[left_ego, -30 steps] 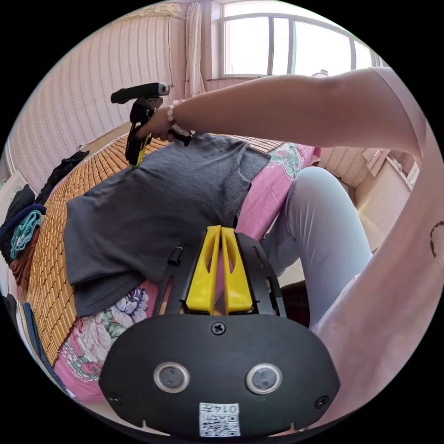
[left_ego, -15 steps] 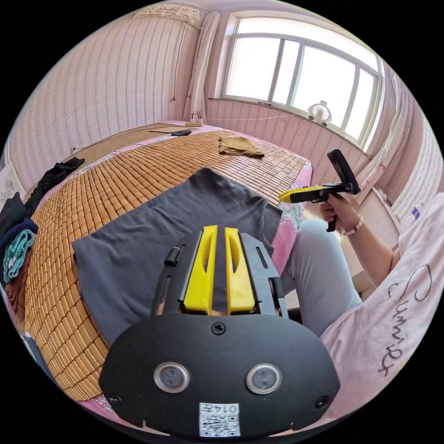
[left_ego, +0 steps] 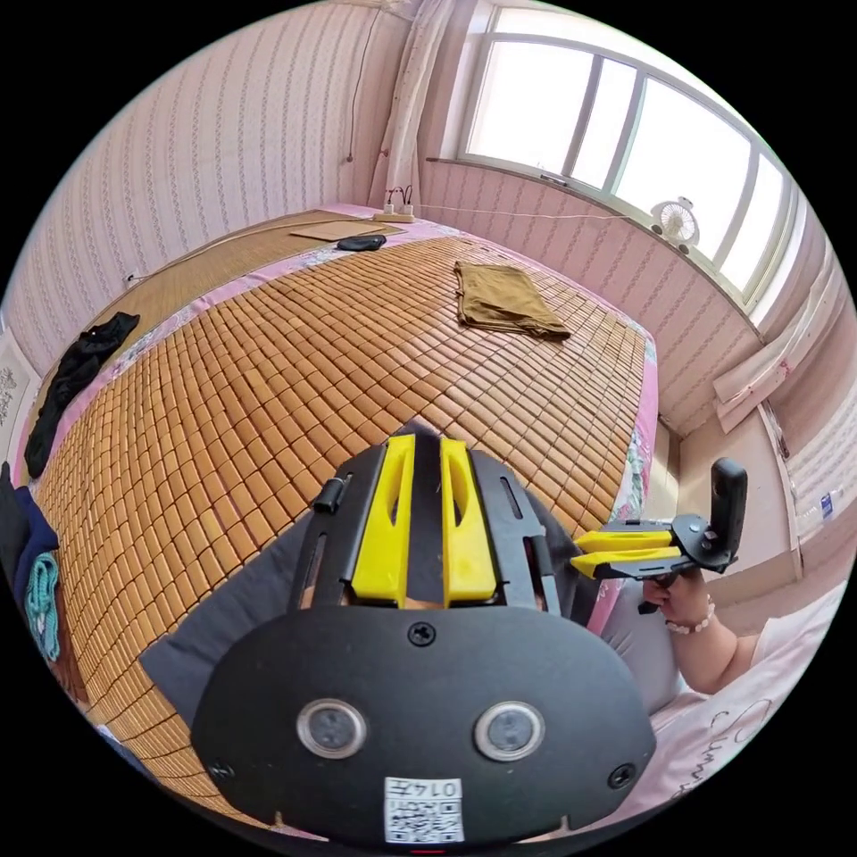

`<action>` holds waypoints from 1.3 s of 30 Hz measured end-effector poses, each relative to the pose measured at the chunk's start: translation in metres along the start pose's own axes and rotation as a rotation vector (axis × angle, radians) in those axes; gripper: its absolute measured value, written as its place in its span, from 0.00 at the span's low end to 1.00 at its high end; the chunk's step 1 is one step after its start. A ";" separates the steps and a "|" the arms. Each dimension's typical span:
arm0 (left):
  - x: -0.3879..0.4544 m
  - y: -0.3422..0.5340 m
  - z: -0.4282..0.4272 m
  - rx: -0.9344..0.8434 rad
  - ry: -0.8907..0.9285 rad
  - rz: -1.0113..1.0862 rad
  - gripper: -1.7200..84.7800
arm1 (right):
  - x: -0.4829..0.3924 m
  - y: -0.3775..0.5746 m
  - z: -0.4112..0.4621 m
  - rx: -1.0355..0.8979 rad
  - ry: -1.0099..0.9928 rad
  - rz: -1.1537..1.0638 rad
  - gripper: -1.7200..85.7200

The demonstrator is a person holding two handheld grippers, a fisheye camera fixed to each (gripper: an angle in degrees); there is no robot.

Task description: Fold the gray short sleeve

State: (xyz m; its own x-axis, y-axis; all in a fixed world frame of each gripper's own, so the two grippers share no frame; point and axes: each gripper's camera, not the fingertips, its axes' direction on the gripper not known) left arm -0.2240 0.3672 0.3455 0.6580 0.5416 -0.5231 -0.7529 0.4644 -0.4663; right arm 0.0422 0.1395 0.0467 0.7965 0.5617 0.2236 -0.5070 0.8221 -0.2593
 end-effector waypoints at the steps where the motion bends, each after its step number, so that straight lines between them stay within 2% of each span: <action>1: -0.001 -0.006 0.005 0.001 0.006 0.002 0.09 | 0.005 0.002 -0.002 0.012 -0.033 0.005 0.07; 7: -0.008 -0.050 0.071 -0.132 -0.060 -0.020 0.11 | 0.011 0.015 -0.017 0.084 -0.057 -0.035 0.04; 10: -0.014 -0.060 0.106 -0.300 -0.089 -0.025 0.08 | 0.018 0.019 -0.024 0.107 -0.115 -0.030 0.04; 15: -0.026 -0.077 0.104 -0.269 -0.023 -0.069 0.03 | 0.022 0.024 -0.032 0.146 -0.148 -0.043 0.03; 20: -0.010 -0.096 0.082 -0.159 0.114 -0.030 0.02 | 0.049 0.041 -0.072 0.322 -0.292 0.027 0.03; 24: 0.005 -0.107 0.059 -0.068 0.291 -0.003 0.02 | 0.054 0.054 -0.109 0.361 -0.243 0.043 0.03; 26: 0.006 -0.104 0.049 -0.046 0.322 0.016 0.02 | 0.043 0.053 -0.127 0.367 -0.254 0.015 0.03; 29: -0.010 -0.091 0.026 -0.029 0.302 0.012 0.02 | 0.004 0.033 -0.127 0.312 -0.227 -0.094 0.04; 33: -0.068 -0.050 -0.017 0.019 0.159 -0.081 0.03 | -0.063 -0.007 -0.082 0.186 -0.259 -0.250 0.04; 39: -0.172 0.033 -0.063 0.049 -0.049 -0.355 0.07 | -0.182 -0.051 0.061 -0.043 -0.230 -0.388 0.10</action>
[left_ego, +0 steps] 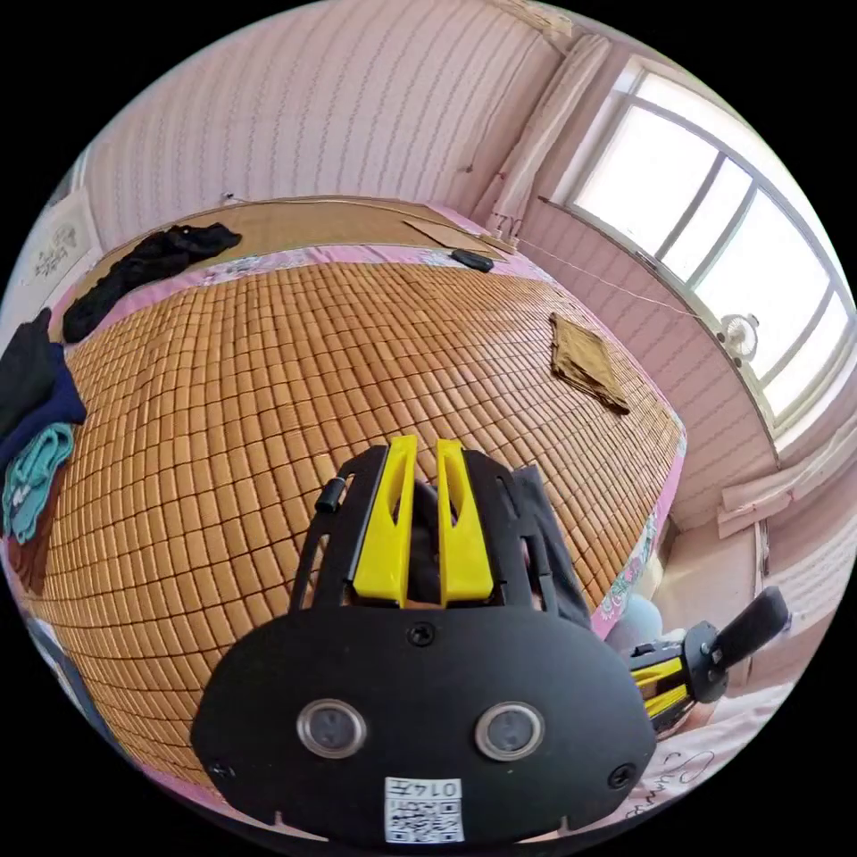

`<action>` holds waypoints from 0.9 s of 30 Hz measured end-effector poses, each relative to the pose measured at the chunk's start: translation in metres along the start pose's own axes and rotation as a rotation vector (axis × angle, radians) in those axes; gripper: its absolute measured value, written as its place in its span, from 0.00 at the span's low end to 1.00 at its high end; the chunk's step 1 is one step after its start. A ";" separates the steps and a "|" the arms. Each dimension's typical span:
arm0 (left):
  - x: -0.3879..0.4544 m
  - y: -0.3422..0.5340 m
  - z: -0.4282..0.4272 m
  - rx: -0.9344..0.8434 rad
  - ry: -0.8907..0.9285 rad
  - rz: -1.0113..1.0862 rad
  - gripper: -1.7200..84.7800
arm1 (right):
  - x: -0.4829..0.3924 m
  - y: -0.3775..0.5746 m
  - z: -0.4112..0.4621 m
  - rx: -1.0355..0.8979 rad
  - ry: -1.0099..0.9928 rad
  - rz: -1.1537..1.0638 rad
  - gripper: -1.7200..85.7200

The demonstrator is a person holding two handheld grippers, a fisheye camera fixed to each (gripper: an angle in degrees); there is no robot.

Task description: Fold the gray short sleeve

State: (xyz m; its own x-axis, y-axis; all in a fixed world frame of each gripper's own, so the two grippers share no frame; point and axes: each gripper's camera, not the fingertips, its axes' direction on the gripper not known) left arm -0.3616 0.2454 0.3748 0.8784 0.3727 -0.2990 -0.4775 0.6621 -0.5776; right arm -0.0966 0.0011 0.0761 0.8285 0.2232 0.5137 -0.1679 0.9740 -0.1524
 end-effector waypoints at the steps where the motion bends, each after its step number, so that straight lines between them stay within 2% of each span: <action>1: -0.011 0.007 -0.005 0.003 -0.004 -0.020 0.08 | -0.005 -0.007 0.026 -0.072 -0.005 0.016 0.11; 3: -0.039 0.037 -0.031 0.014 0.008 -0.015 0.08 | -0.015 -0.009 0.047 -0.140 -0.042 -0.020 0.12; 9: -0.031 0.160 -0.082 0.048 0.045 0.100 0.08 | -0.017 -0.006 0.044 -0.131 -0.048 -0.067 0.10; 14: -0.014 0.237 -0.083 0.111 0.085 -0.005 0.12 | 0.006 -0.053 0.056 -0.145 0.151 -0.112 0.12; 20: -0.001 0.254 -0.062 0.053 0.031 -0.036 0.14 | 0.033 -0.145 0.127 -0.246 0.317 -0.252 0.18; 24: 0.005 0.260 -0.060 0.063 -0.011 -0.023 0.10 | 0.056 -0.182 0.175 -0.370 0.289 -0.237 0.20; 27: 0.002 0.266 -0.063 0.079 0.004 -0.041 0.09 | 0.074 -0.193 0.210 -0.522 0.262 -0.213 0.16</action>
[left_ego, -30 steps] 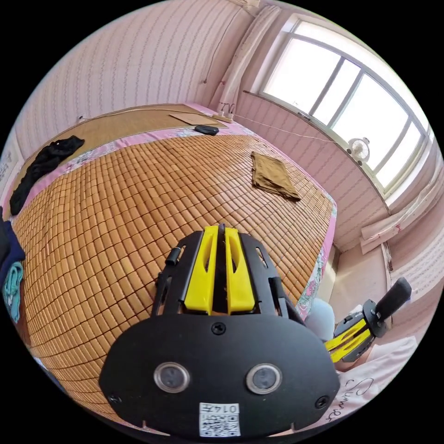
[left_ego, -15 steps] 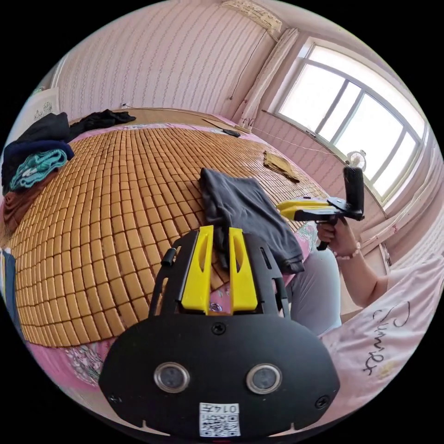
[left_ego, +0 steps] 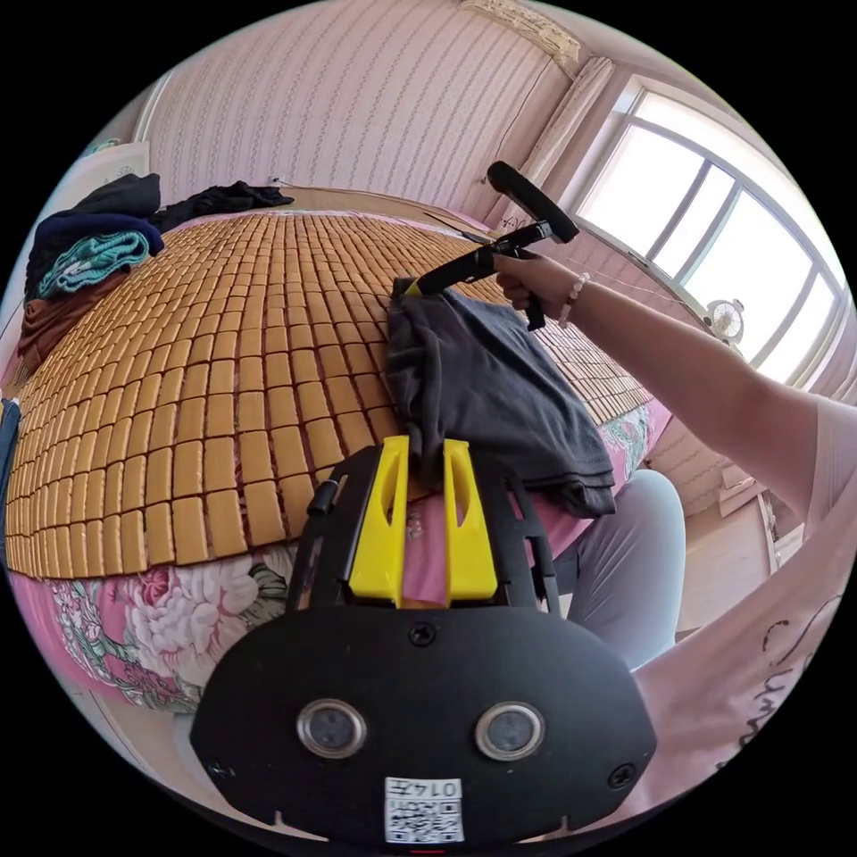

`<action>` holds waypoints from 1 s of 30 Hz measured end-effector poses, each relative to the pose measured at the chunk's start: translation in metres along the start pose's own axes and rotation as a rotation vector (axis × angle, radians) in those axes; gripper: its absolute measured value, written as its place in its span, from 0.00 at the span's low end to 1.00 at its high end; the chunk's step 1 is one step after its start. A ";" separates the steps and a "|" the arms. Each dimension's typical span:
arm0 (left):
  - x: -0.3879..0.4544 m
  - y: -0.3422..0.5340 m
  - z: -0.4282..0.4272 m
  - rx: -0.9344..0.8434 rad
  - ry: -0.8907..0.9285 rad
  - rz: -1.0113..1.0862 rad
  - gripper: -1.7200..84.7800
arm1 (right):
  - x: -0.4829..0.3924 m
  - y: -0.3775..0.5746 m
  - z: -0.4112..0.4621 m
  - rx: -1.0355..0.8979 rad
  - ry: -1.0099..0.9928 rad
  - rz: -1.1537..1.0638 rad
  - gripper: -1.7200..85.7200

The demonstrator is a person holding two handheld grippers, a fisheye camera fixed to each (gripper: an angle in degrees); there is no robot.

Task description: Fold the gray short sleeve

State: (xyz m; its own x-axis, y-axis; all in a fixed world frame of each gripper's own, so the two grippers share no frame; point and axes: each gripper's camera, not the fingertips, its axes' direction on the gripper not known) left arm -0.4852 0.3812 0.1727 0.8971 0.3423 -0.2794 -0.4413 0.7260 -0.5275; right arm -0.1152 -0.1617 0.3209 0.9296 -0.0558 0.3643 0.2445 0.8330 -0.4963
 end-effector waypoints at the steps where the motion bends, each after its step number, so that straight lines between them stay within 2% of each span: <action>1: 0.000 0.001 -0.001 0.001 0.005 0.001 0.08 | 0.003 -0.003 0.008 -0.022 -0.087 -0.014 0.13; 2: 0.000 0.001 -0.001 -0.003 0.022 0.008 0.07 | 0.005 -0.003 0.007 0.002 -0.154 -0.017 0.12; 7: 0.010 0.011 -0.014 0.031 0.001 0.058 0.05 | 0.007 0.017 -0.012 0.085 -0.210 -0.033 0.09; 11: 0.014 0.029 -0.057 0.134 0.039 0.056 0.03 | -0.002 0.064 -0.074 0.384 -0.235 -0.045 0.08; 16: 0.025 0.047 -0.119 0.273 -0.022 0.077 0.03 | -0.028 0.107 -0.142 0.651 -0.240 -0.098 0.08; 24: 0.029 0.053 -0.223 0.457 -0.313 0.147 0.02 | -0.087 0.094 -0.193 0.869 -0.250 -0.229 0.08; 30: -0.017 -0.006 -0.278 0.477 -0.469 0.170 0.03 | -0.103 0.010 -0.193 0.908 -0.292 -0.270 0.08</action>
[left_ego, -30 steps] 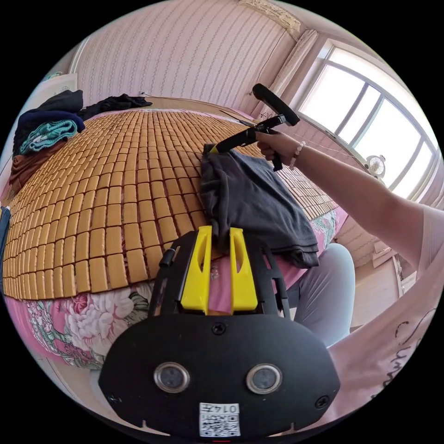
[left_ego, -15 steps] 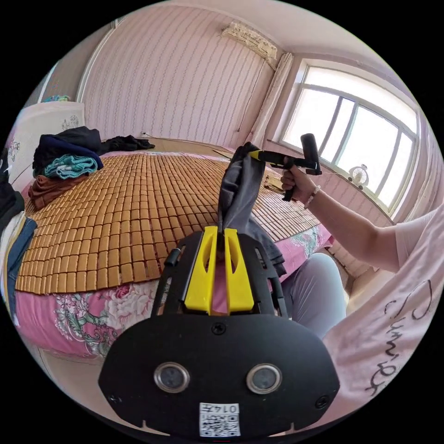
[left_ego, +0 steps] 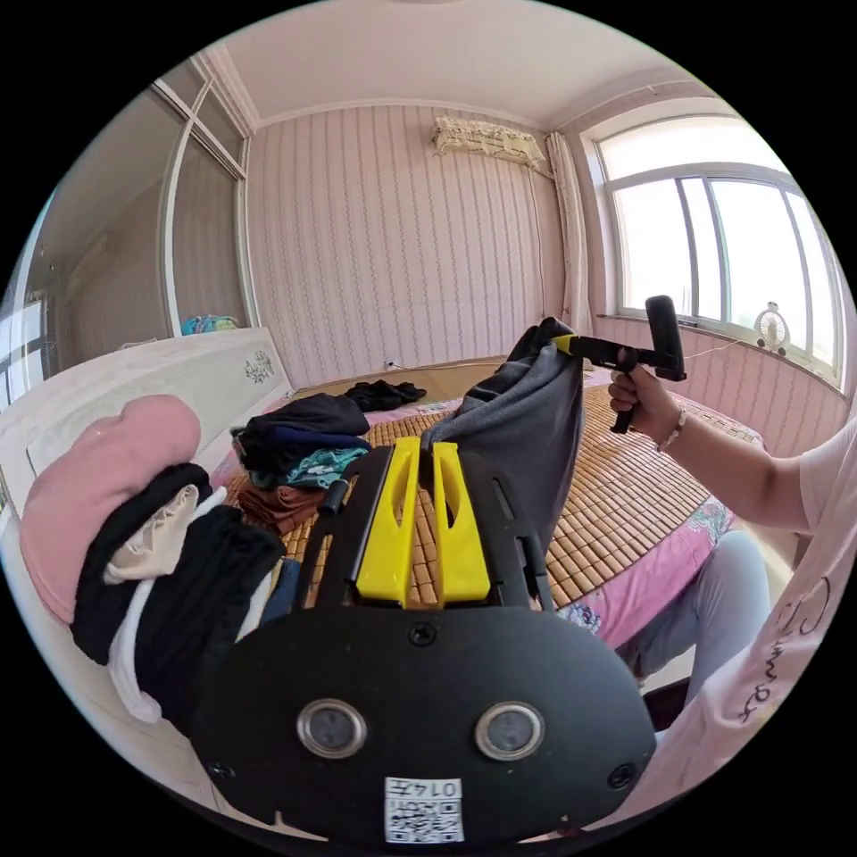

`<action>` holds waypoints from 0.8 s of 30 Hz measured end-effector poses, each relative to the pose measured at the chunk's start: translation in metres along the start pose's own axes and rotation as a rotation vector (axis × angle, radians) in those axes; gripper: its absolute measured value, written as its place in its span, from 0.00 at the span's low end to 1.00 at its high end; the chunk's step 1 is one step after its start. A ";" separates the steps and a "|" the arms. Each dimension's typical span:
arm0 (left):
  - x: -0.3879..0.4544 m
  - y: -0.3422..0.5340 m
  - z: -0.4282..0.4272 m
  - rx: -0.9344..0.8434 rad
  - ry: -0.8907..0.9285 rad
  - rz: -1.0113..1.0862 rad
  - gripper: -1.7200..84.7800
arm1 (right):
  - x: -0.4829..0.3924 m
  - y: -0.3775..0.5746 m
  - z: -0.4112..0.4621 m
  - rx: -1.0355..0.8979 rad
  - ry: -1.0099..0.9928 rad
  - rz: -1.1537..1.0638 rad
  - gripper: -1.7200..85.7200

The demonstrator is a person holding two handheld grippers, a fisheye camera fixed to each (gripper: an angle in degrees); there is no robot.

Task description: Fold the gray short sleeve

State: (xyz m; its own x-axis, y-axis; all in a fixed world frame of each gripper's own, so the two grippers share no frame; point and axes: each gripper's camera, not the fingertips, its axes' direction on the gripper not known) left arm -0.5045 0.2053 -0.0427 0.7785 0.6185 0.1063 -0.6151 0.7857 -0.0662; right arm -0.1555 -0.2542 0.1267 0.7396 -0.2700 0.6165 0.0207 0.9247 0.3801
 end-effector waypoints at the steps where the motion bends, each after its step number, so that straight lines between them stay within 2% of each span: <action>1: -0.010 -0.010 0.003 -0.005 -0.012 0.004 0.03 | 0.009 -0.018 0.018 0.007 -0.004 -0.004 0.08; 3: -0.055 -0.064 0.022 -0.033 -0.119 0.015 0.04 | 0.026 -0.054 0.051 0.018 0.003 -0.014 0.08; 5: -0.092 -0.113 0.048 -0.085 -0.221 0.004 0.06 | 0.055 -0.126 0.119 -0.041 0.085 -0.011 0.10; 8: -0.167 -0.177 0.104 -0.225 -0.380 -0.226 0.11 | 0.116 -0.208 0.221 -0.204 0.127 0.143 0.15; 9: -0.191 -0.186 0.118 -0.281 -0.447 -0.379 0.12 | 0.129 -0.215 0.239 -0.261 0.157 0.200 0.17; 10: -0.199 -0.187 0.121 -0.273 -0.430 -0.429 0.12 | 0.148 -0.216 0.268 -0.363 0.224 0.286 0.19; 12: -0.210 -0.175 0.125 -0.161 -0.307 -0.512 0.12 | 0.161 -0.197 0.285 -0.377 0.200 0.339 0.20; 14: -0.207 -0.159 0.128 -0.099 -0.231 -0.533 0.11 | 0.168 -0.152 0.278 -0.362 0.122 0.285 0.20; 19: -0.140 -0.129 0.154 -0.065 -0.122 -0.328 0.09 | 0.186 -0.026 0.192 -0.482 0.069 0.240 0.20; 21: -0.081 -0.123 0.174 -0.057 -0.027 -0.175 0.08 | 0.192 0.021 0.134 -0.498 0.099 0.287 0.20; 24: 0.005 -0.116 0.210 -0.035 0.119 -0.012 0.08 | 0.196 0.085 0.027 -0.495 0.244 0.350 0.18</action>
State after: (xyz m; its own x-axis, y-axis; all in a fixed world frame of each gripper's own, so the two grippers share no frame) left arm -0.4554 0.1149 0.1739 0.7963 0.6048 -0.0110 -0.6027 0.7917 -0.1001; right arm -0.0272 -0.2358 0.2987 0.8889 0.0846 0.4502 0.0152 0.9768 -0.2134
